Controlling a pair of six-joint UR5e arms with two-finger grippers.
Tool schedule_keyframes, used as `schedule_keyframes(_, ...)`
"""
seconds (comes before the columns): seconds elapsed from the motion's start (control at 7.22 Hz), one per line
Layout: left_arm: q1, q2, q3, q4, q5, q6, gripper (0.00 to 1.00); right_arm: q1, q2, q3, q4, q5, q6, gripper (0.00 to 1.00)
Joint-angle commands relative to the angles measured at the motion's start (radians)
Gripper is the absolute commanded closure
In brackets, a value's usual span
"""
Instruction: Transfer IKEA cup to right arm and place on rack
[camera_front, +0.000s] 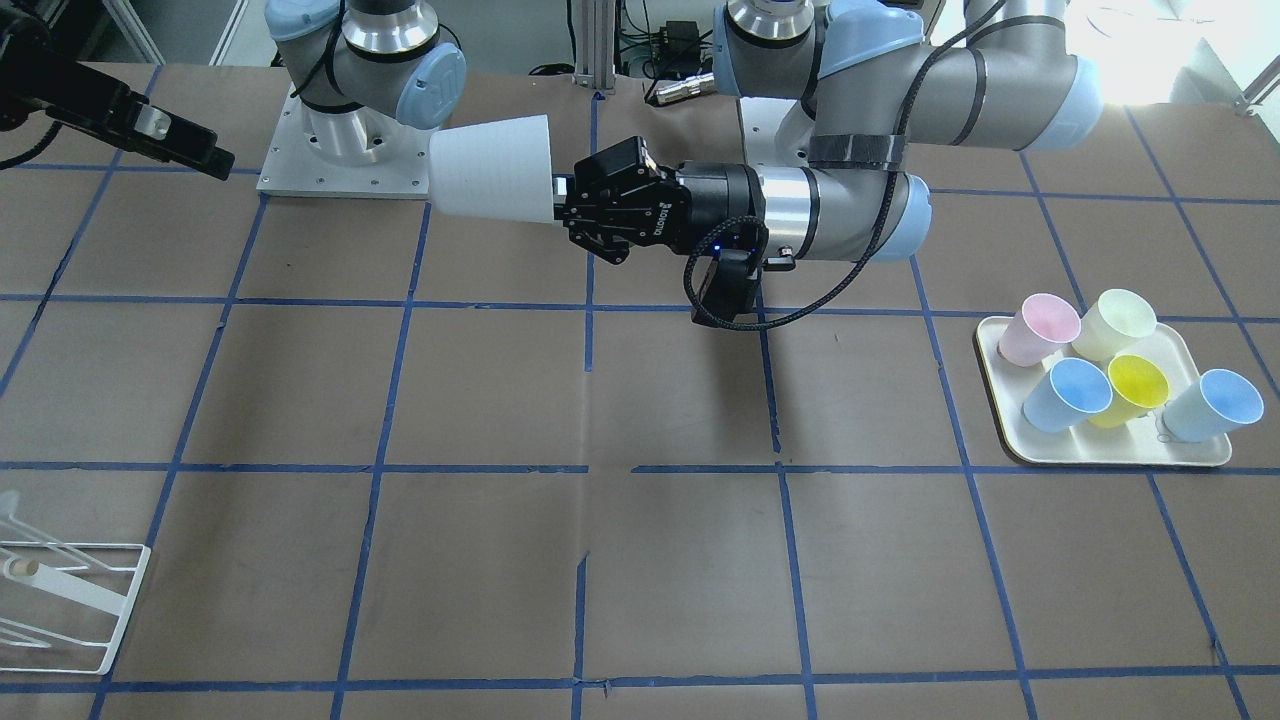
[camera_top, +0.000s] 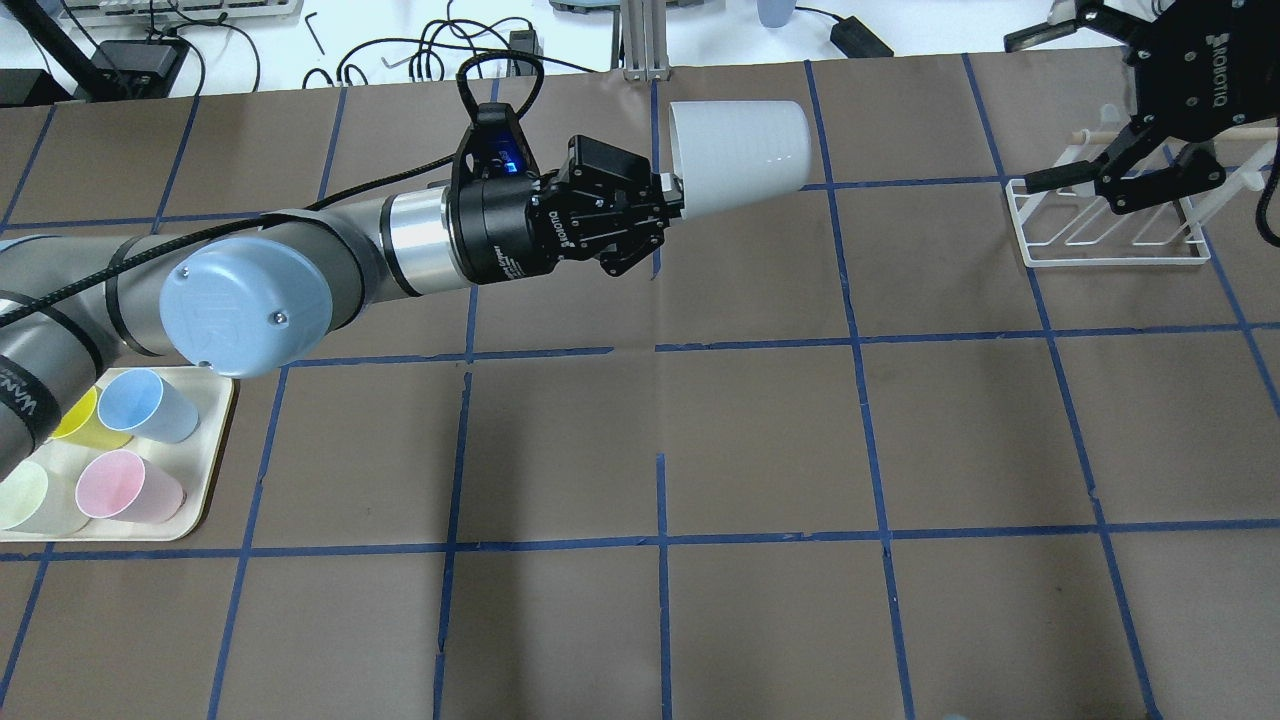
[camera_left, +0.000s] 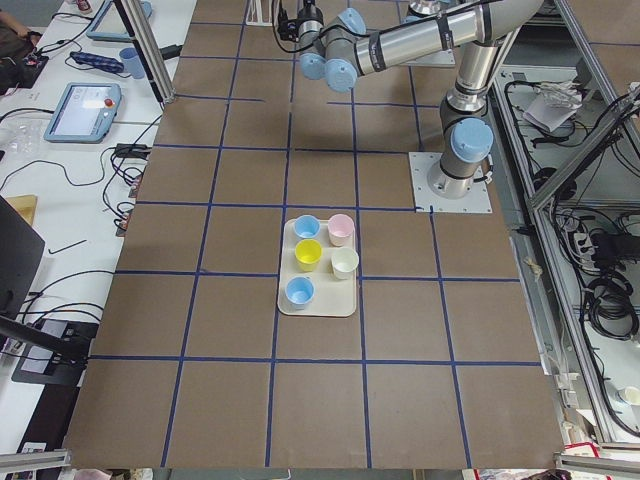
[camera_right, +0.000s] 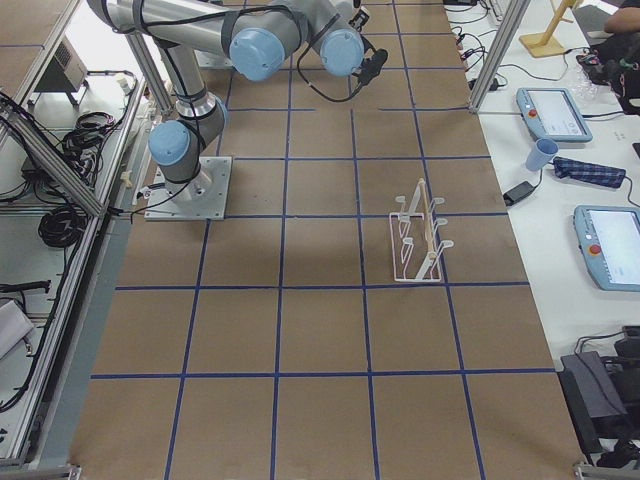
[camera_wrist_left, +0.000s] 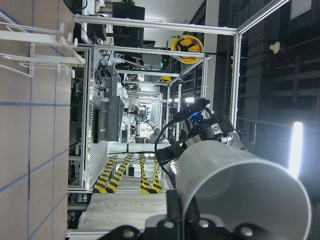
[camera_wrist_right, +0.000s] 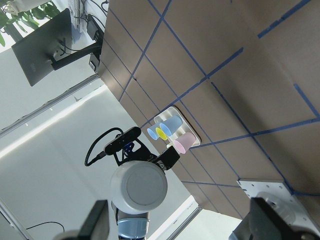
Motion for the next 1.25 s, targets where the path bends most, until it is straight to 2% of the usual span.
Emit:
schedule_keyframes(0.0, -0.013, 0.000, 0.000, 0.000, -0.011, 0.000, 1.00, 0.010, -0.011, -0.001, 0.195, 0.003, 0.010, 0.00)
schedule_keyframes(0.28, -0.030, -0.002, -0.001, 0.003, -0.078, 0.002, 1.00, 0.014, 0.000, 0.000, 0.363, 0.018, 0.050, 0.00)
schedule_keyframes(0.42, -0.030, -0.011, -0.001, 0.004, -0.077, 0.005, 1.00, 0.015, 0.006, 0.000, 0.363, 0.021, 0.153, 0.00)
schedule_keyframes(0.69, -0.032, -0.019, -0.001, 0.006, -0.075, 0.006, 1.00, 0.058, 0.015, -0.001, 0.302, 0.021, 0.327, 0.00)
schedule_keyframes(1.11, -0.035, -0.034, -0.001, 0.004, -0.075, 0.005, 1.00, 0.158, 0.070, -0.003, 0.037, 0.047, 0.554, 0.00)
